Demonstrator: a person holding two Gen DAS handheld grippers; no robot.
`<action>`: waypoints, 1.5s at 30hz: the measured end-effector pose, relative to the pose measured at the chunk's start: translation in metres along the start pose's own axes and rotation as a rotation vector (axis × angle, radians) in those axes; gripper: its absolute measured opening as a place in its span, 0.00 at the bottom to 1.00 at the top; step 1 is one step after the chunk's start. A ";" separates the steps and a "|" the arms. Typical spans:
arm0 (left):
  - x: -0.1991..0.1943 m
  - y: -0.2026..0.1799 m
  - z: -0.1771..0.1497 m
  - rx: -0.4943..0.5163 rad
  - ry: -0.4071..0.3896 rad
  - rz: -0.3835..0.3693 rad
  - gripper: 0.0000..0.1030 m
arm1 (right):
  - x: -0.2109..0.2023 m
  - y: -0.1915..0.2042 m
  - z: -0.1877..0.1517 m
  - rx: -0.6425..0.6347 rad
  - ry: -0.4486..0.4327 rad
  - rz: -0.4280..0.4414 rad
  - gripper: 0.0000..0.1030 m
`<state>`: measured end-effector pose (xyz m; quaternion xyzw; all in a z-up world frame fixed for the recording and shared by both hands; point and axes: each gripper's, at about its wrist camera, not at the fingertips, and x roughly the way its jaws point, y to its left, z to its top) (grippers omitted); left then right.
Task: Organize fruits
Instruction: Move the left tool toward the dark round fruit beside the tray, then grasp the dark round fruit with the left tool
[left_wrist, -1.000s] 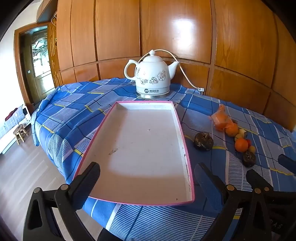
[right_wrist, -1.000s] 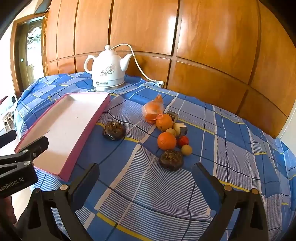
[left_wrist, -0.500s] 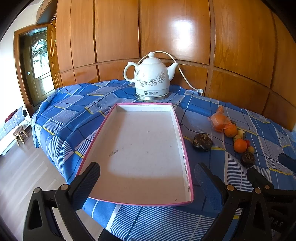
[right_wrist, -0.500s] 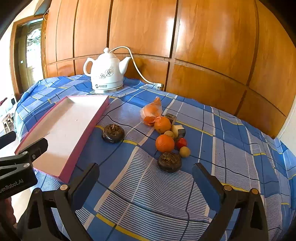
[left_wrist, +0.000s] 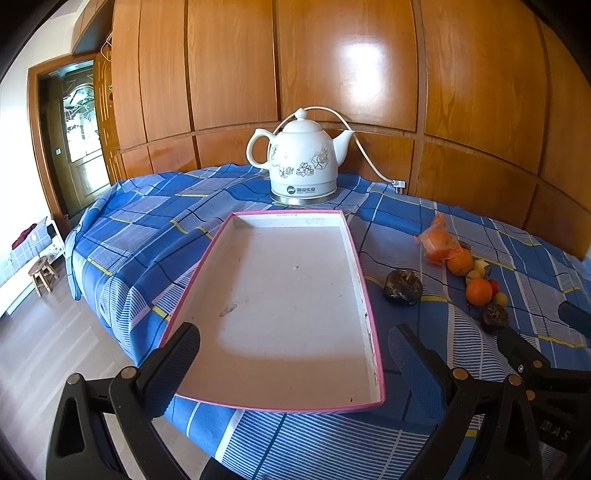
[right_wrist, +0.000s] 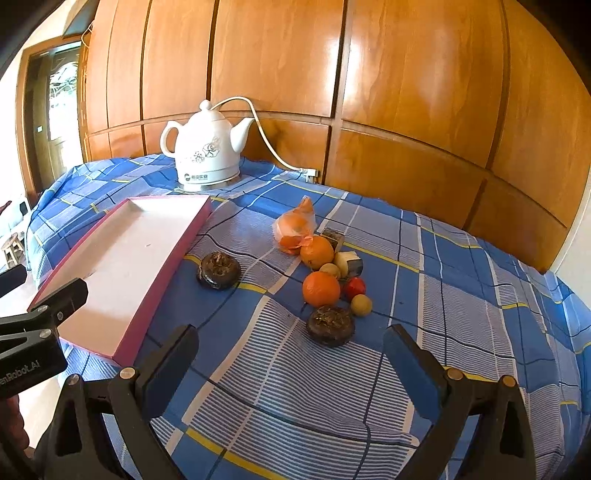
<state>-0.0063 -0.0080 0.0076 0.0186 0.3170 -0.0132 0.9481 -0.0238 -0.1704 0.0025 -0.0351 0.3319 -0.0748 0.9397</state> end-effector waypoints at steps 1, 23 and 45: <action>0.000 0.000 0.000 0.000 0.000 -0.001 1.00 | 0.000 -0.001 0.000 0.001 -0.004 -0.003 0.99; 0.004 -0.017 0.001 0.061 0.022 -0.076 1.00 | -0.008 -0.066 0.062 0.013 -0.079 -0.027 0.99; 0.063 -0.079 0.071 0.320 0.255 -0.363 0.63 | 0.066 -0.184 0.055 0.087 0.113 0.018 0.92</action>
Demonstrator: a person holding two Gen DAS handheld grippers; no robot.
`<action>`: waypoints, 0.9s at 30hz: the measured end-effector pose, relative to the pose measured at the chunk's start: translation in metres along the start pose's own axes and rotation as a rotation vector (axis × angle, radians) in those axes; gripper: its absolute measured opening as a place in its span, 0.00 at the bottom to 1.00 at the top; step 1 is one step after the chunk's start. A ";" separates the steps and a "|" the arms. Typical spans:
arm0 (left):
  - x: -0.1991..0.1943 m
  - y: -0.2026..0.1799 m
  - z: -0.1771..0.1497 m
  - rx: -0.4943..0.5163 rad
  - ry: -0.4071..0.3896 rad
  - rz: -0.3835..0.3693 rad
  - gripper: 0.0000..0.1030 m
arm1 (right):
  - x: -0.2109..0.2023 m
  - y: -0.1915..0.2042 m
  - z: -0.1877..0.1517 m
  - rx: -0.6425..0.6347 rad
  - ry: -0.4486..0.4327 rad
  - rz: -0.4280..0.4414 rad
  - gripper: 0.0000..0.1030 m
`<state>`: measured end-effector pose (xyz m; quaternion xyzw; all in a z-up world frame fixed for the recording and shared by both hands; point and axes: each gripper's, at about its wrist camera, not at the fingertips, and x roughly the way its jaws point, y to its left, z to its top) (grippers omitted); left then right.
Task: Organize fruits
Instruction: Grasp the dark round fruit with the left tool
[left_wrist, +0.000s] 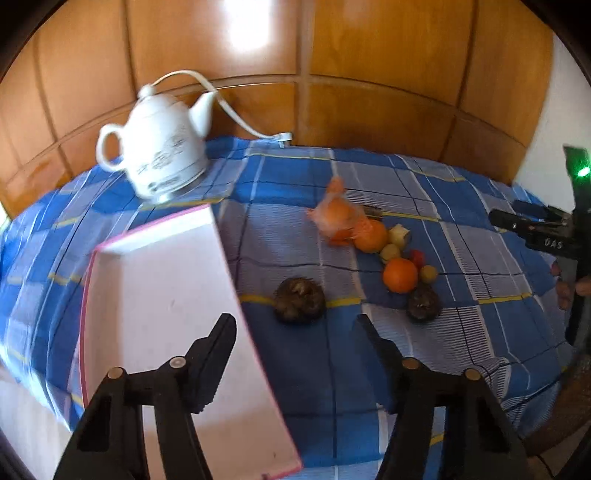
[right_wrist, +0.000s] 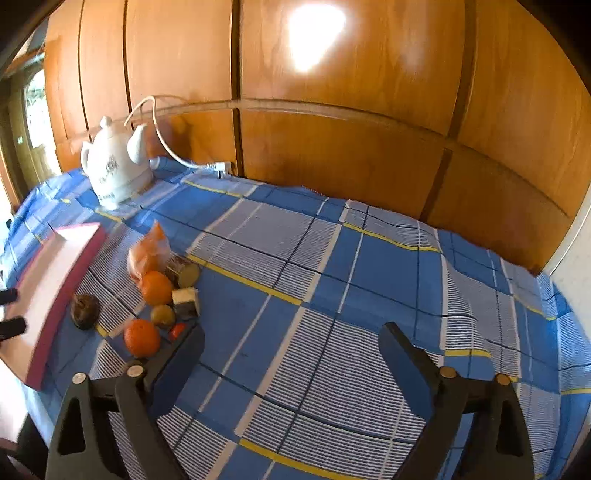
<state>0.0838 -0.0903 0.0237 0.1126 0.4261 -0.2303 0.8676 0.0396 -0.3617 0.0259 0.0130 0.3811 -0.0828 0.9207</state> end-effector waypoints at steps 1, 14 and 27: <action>0.003 -0.004 0.003 0.023 0.000 0.000 0.62 | -0.001 0.000 0.000 0.010 0.000 0.020 0.92; 0.102 -0.019 0.024 0.263 0.233 0.026 0.48 | -0.003 -0.002 0.005 0.042 0.017 0.080 0.87; 0.041 -0.035 -0.013 0.107 0.041 -0.102 0.47 | 0.019 0.011 -0.005 0.026 0.134 0.169 0.41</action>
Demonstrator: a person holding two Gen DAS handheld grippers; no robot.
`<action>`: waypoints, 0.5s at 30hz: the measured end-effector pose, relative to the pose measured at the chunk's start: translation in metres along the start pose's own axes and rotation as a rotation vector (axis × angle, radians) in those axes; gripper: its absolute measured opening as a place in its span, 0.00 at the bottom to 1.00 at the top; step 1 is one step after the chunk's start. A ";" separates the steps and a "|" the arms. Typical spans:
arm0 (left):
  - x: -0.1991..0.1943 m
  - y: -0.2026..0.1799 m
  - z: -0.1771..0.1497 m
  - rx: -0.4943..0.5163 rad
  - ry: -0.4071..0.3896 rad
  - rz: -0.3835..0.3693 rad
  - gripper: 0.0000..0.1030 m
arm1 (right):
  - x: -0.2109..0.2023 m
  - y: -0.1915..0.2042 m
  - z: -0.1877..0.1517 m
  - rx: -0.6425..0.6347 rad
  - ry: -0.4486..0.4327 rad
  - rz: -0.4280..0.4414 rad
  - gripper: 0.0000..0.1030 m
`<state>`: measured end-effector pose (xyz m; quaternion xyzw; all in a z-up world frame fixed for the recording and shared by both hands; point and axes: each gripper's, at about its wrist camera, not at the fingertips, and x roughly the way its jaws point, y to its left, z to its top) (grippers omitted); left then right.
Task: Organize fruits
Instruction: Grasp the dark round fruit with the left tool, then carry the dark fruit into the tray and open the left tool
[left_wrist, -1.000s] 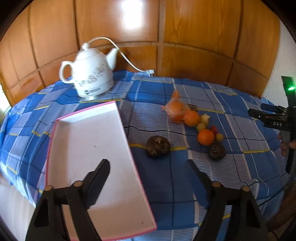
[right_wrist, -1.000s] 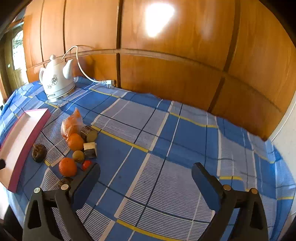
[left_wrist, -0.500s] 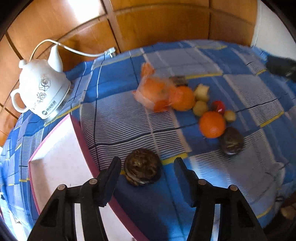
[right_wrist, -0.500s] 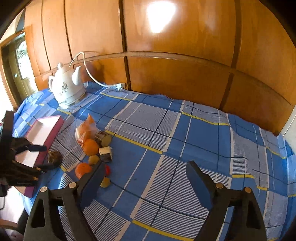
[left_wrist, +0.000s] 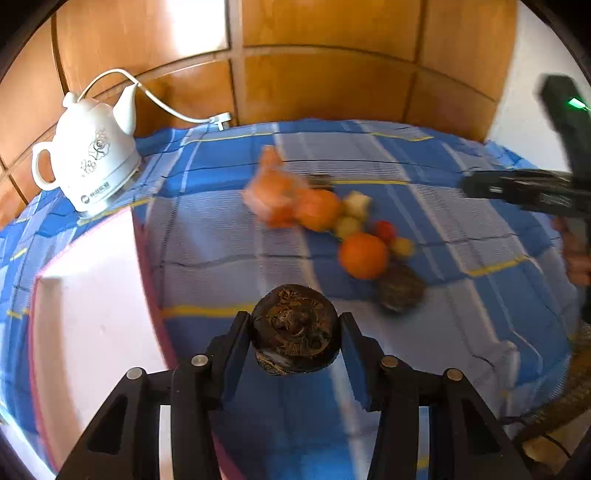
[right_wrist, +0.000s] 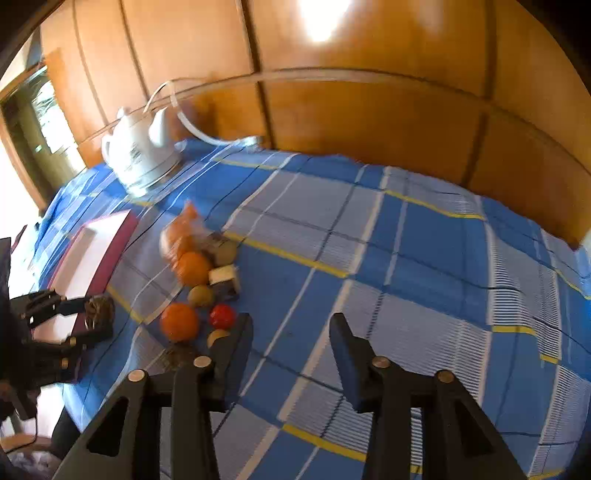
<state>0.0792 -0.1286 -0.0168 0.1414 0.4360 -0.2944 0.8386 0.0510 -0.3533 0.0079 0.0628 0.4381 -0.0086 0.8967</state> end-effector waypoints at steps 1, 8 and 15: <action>-0.002 -0.006 -0.007 0.001 -0.003 0.001 0.47 | 0.003 0.004 -0.002 -0.013 0.013 0.012 0.41; -0.018 -0.018 -0.046 -0.061 -0.035 -0.016 0.47 | 0.013 0.036 -0.013 -0.121 0.061 0.071 0.39; -0.042 0.007 -0.055 -0.152 -0.090 -0.016 0.47 | 0.028 0.058 -0.024 -0.148 0.144 0.128 0.37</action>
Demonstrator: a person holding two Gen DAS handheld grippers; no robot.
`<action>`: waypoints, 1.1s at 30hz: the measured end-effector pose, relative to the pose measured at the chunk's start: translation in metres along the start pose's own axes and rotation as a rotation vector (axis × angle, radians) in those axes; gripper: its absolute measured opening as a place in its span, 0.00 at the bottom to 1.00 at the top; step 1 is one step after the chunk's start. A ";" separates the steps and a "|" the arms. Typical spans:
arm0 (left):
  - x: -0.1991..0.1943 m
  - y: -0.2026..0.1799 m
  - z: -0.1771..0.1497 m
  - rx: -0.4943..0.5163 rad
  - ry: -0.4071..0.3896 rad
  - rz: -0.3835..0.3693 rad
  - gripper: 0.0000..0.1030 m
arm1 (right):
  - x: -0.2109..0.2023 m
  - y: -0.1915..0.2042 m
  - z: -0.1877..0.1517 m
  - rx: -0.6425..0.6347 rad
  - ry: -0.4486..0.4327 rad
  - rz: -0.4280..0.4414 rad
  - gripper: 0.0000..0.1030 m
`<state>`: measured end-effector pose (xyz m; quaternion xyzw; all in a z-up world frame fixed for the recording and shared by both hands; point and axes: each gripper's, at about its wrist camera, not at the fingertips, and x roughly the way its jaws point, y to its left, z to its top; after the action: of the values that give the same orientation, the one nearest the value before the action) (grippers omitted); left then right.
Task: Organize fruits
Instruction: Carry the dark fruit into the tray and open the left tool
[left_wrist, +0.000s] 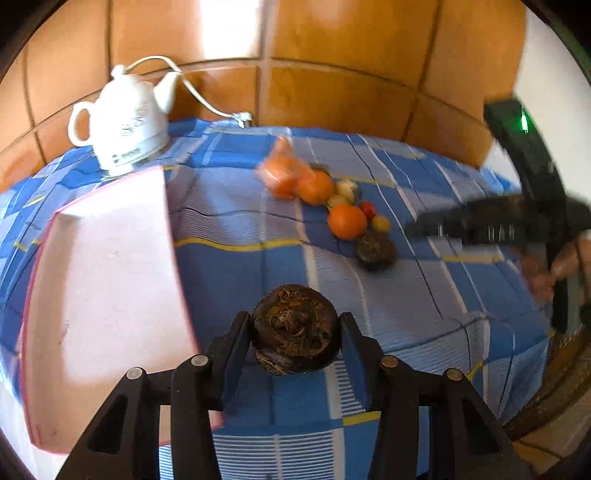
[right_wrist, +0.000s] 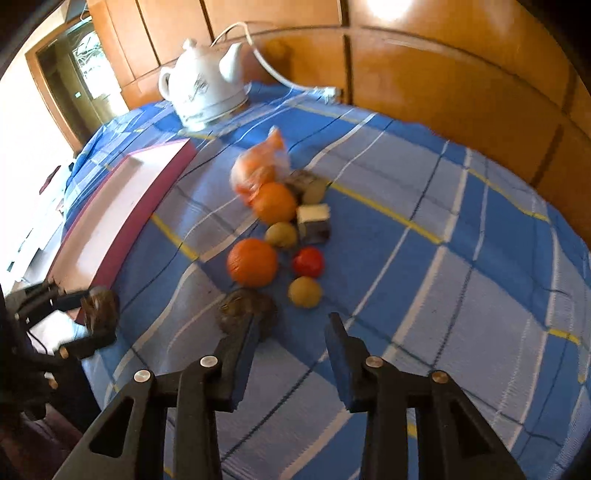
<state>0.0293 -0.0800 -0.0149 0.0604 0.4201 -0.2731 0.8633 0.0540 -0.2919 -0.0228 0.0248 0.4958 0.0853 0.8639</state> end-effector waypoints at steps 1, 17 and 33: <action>-0.004 0.005 0.001 -0.012 -0.008 0.001 0.47 | 0.003 0.004 0.000 0.004 0.012 0.022 0.37; -0.033 0.121 0.018 -0.242 -0.084 0.153 0.47 | 0.029 0.000 0.015 0.118 0.015 -0.107 0.36; 0.032 0.203 0.061 -0.304 0.009 0.385 0.48 | 0.044 -0.002 0.024 0.137 0.047 -0.143 0.22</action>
<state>0.1936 0.0578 -0.0257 0.0100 0.4411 -0.0368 0.8967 0.0965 -0.2854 -0.0480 0.0463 0.5211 -0.0104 0.8522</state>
